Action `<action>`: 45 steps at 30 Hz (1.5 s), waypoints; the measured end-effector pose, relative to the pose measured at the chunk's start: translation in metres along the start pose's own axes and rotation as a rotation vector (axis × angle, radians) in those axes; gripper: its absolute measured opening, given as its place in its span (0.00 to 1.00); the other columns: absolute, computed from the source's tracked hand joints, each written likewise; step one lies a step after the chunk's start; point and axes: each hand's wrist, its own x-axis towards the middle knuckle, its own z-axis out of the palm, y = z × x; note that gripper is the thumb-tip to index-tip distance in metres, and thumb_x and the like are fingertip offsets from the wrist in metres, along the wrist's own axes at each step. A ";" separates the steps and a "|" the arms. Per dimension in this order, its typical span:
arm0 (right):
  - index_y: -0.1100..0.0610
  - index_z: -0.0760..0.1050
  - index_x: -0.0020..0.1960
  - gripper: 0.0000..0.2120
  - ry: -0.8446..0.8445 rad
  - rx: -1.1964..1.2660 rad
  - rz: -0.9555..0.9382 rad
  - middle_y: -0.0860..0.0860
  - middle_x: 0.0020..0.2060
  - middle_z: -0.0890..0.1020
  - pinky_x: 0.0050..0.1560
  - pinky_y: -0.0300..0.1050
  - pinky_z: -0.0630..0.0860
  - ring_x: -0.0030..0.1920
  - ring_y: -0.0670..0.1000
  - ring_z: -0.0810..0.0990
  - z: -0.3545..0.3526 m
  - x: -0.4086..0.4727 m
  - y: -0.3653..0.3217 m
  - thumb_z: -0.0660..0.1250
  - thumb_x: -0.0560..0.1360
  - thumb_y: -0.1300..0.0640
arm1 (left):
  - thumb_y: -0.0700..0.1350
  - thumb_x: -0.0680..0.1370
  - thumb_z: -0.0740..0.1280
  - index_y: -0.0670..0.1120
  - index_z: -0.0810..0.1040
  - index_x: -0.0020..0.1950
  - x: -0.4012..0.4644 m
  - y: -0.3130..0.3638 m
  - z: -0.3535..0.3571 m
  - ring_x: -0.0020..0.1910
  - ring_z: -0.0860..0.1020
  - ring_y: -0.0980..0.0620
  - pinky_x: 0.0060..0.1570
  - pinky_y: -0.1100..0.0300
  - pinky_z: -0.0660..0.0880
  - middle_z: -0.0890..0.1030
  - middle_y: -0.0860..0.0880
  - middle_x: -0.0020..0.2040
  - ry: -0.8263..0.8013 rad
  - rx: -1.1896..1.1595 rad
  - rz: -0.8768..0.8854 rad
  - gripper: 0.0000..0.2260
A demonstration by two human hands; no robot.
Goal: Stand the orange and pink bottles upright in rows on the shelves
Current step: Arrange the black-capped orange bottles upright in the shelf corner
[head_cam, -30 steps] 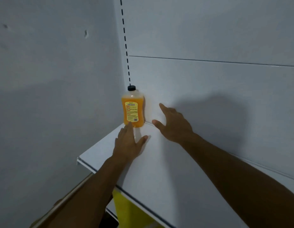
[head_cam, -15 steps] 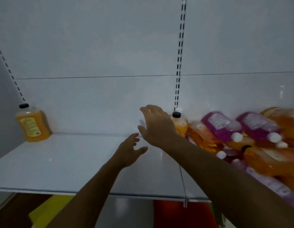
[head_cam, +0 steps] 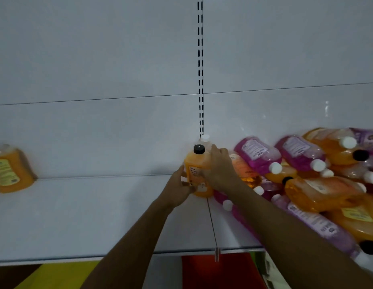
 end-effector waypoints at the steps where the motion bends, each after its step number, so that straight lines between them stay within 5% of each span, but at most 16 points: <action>1: 0.55 0.67 0.65 0.30 -0.028 0.018 -0.013 0.53 0.56 0.72 0.53 0.45 0.71 0.56 0.52 0.70 0.003 0.000 0.000 0.75 0.67 0.50 | 0.33 0.74 0.69 0.50 0.74 0.58 -0.001 -0.003 -0.001 0.45 0.77 0.60 0.37 0.74 0.73 0.77 0.55 0.49 0.019 0.026 0.025 0.17; 5: 0.56 0.72 0.57 0.21 -0.087 0.125 -0.104 0.49 0.47 0.78 0.43 0.40 0.75 0.48 0.50 0.79 0.012 -0.009 -0.015 0.75 0.68 0.54 | 0.39 0.74 0.73 0.48 0.75 0.54 -0.020 -0.015 -0.012 0.46 0.74 0.67 0.46 0.76 0.69 0.76 0.59 0.47 0.098 0.083 0.060 0.12; 8: 0.55 0.71 0.60 0.23 -0.144 0.137 -0.190 0.47 0.47 0.76 0.44 0.41 0.73 0.46 0.47 0.76 0.016 -0.018 -0.034 0.75 0.70 0.50 | 0.49 0.73 0.74 0.49 0.74 0.63 -0.040 -0.026 -0.037 0.59 0.76 0.56 0.59 0.59 0.73 0.79 0.54 0.59 0.145 0.009 0.026 0.21; 13: 0.52 0.70 0.66 0.28 -0.242 0.355 -0.239 0.48 0.50 0.76 0.46 0.50 0.81 0.48 0.50 0.78 0.051 -0.028 -0.088 0.75 0.70 0.49 | 0.45 0.72 0.75 0.50 0.69 0.66 -0.088 -0.047 -0.097 0.56 0.79 0.54 0.50 0.61 0.80 0.79 0.50 0.59 0.251 -0.045 -0.027 0.26; 17: 0.49 0.70 0.65 0.26 -0.313 0.455 -0.336 0.41 0.45 0.75 0.44 0.44 0.79 0.44 0.45 0.77 0.095 -0.031 -0.144 0.75 0.70 0.52 | 0.46 0.71 0.76 0.50 0.70 0.66 -0.126 -0.077 -0.152 0.56 0.79 0.55 0.52 0.58 0.79 0.81 0.52 0.57 0.387 -0.020 -0.020 0.26; 21: 0.49 0.70 0.66 0.25 -0.337 0.524 -0.421 0.46 0.49 0.76 0.45 0.40 0.78 0.43 0.43 0.76 0.143 -0.027 -0.205 0.74 0.71 0.54 | 0.53 0.72 0.72 0.50 0.68 0.70 -0.150 -0.100 -0.211 0.56 0.79 0.57 0.52 0.63 0.78 0.79 0.53 0.59 0.517 0.038 -0.013 0.29; 30: 0.53 0.71 0.68 0.26 -0.278 0.564 -0.585 0.52 0.59 0.79 0.58 0.51 0.77 0.56 0.52 0.78 0.260 -0.003 -0.335 0.73 0.72 0.52 | 0.49 0.76 0.71 0.52 0.68 0.69 -0.167 -0.166 -0.343 0.53 0.80 0.59 0.46 0.67 0.78 0.79 0.57 0.57 0.731 0.035 -0.055 0.23; 35: 0.52 0.71 0.69 0.27 -0.244 0.578 -0.574 0.53 0.61 0.78 0.58 0.45 0.74 0.58 0.52 0.77 0.310 0.011 -0.375 0.72 0.72 0.52 | 0.49 0.76 0.71 0.49 0.68 0.70 -0.161 -0.196 -0.393 0.55 0.79 0.57 0.46 0.66 0.78 0.79 0.54 0.59 0.765 0.026 -0.052 0.24; 42: 0.56 0.73 0.67 0.25 -0.201 0.595 -0.593 0.53 0.60 0.77 0.50 0.23 0.64 0.55 0.48 0.74 0.355 0.034 -0.403 0.74 0.71 0.56 | 0.53 0.76 0.70 0.51 0.69 0.71 -0.146 -0.231 -0.436 0.56 0.79 0.55 0.48 0.65 0.79 0.79 0.53 0.60 0.761 0.016 -0.081 0.25; 45: 0.59 0.73 0.67 0.25 -0.169 0.549 -0.619 0.56 0.62 0.75 0.56 0.30 0.62 0.61 0.54 0.73 0.368 0.040 -0.408 0.72 0.71 0.58 | 0.55 0.76 0.67 0.52 0.69 0.71 -0.141 -0.243 -0.441 0.57 0.79 0.55 0.50 0.62 0.79 0.79 0.54 0.60 0.763 0.044 -0.100 0.24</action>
